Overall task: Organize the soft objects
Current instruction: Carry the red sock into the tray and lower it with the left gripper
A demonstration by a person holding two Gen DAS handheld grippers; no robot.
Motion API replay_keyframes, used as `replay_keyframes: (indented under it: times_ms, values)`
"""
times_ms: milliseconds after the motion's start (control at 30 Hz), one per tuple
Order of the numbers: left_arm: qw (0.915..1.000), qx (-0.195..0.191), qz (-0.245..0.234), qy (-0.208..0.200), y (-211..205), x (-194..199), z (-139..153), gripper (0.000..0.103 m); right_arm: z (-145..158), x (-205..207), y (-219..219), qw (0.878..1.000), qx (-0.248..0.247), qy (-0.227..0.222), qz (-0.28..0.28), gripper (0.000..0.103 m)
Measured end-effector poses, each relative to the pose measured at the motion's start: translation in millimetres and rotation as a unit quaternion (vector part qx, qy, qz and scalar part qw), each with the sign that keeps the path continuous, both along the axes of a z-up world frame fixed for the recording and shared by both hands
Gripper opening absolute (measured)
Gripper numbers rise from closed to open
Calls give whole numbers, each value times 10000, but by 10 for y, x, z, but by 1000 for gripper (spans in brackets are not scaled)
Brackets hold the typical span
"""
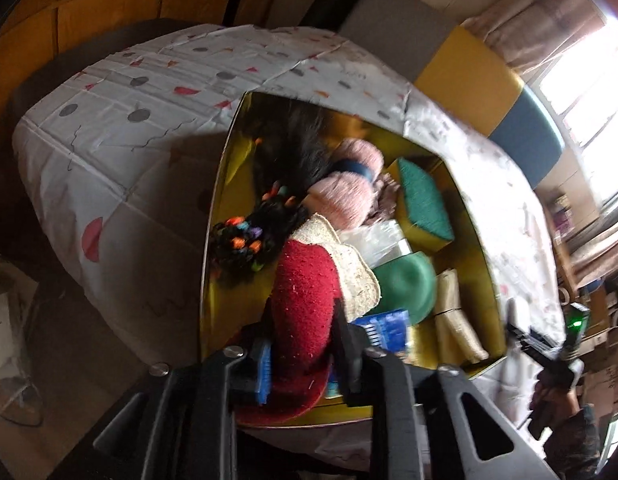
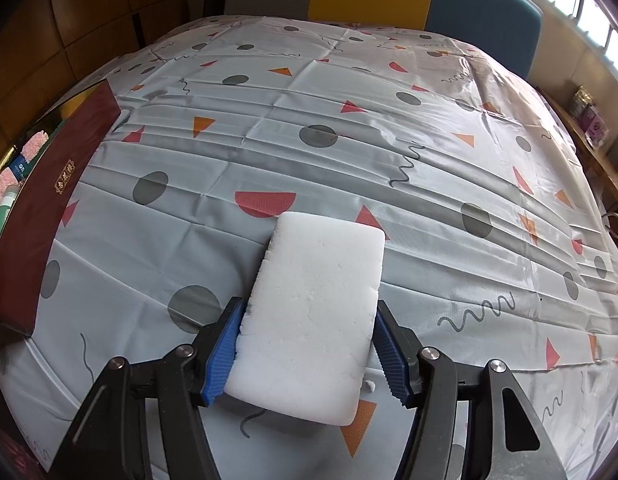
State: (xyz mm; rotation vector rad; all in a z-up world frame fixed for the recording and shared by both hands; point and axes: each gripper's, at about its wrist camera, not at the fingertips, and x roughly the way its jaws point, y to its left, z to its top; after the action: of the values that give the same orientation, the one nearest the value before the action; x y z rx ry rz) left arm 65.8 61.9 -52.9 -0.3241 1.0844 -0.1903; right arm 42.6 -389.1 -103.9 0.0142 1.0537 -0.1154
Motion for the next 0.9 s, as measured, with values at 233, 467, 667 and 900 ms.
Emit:
replay_keyframes:
  times_ms: [233,467,667,900]
  values:
    - [9988,389,4,-309,-20,-21,68,38,-1,-2,0,10000,2,-9,9,63]
    - [9883,1264,-5,-849,-147,-67,253,38,-2,-6,-13,10000,-8,-5,17,63]
    - [9849,1391,81,-1025,-141,-102,351,38,9,-12,19,9999,-94,-4,56,60]
    - [9818,1441,85,-1235,-153,-162,434,38,12,-10,17,9999,-85,34,-44,60]
